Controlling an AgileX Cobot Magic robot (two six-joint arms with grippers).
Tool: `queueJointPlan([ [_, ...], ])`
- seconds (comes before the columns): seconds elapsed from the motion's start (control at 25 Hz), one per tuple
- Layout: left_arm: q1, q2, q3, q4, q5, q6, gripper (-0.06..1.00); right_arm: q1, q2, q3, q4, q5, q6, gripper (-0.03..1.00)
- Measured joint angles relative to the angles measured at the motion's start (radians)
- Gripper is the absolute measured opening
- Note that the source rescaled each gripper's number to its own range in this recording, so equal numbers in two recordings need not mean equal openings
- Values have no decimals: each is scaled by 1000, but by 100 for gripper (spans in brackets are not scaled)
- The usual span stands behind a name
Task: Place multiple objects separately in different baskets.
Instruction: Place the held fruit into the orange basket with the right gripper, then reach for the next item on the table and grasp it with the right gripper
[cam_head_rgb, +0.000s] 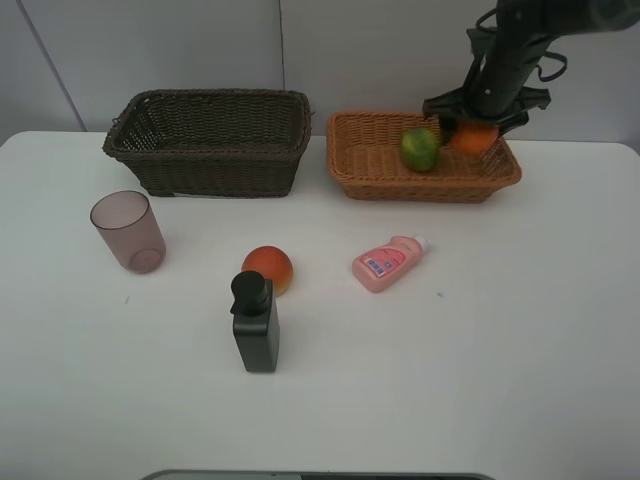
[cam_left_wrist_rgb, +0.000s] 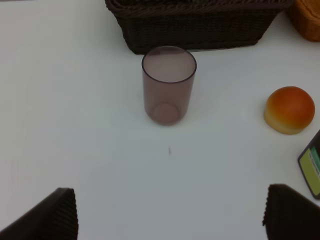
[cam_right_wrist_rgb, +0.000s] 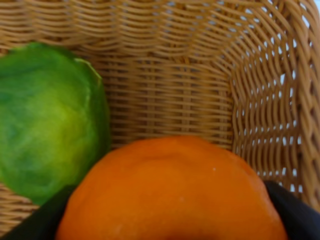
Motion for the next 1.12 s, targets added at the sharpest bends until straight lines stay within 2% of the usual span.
queueJointPlan([
  [0.44,0,0,0,0,0,0,96,0,45,0,2,-29,3,46],
  [0.52,0,0,0,0,0,0,96,0,46,0,3,-29,3,53],
  [0.64,0,0,0,0,0,0,96,0,46,0,3,-28,3,74],
  [0.72,0,0,0,0,0,0,96,0,46,0,4,-23,3,83],
  [1.12,0,0,0,0,0,0,96,5,1,0,82,7,4,88],
])
